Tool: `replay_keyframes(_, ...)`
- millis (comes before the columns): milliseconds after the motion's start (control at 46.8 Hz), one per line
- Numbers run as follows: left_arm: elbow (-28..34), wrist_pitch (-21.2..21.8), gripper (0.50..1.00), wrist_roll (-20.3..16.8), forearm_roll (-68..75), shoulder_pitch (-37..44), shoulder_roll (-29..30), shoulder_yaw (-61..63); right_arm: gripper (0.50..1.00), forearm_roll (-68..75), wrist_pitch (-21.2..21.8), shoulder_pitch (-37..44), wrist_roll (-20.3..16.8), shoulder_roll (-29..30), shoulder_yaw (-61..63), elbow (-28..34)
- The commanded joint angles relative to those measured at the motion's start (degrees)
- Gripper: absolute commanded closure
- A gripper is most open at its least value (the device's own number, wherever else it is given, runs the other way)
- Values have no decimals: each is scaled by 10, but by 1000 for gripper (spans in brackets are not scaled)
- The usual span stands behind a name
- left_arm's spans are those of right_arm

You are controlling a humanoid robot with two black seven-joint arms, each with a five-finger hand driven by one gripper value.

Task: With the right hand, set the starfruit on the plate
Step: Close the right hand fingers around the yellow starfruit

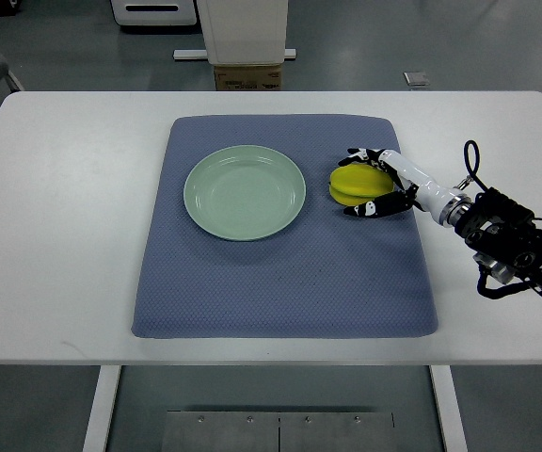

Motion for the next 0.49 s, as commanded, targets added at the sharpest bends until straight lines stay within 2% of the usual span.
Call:
replay_keyframes(0, 0, 0, 500, 0, 0, 0, 0, 0, 716, 0, 1, 3, -5, 1, 0, -1)
replay_keyframes(43, 0, 0, 500, 0, 0, 0, 0, 0, 778, 0, 0, 3, -9, 1, 0, -1)
replay_keyframes(85, 0, 0, 500, 0, 0, 0, 0, 0, 879, 0, 1, 4, -13, 1, 0, 0)
replay_keyframes(128, 0, 0, 500, -1, 0, 0, 0, 0, 1000, 0, 2, 7, -15, 1, 0, 1)
replay_keyframes(470, 0, 0, 500, 0, 0, 0, 0, 0, 1000, 12, 25, 19, -26, 1, 1, 4)
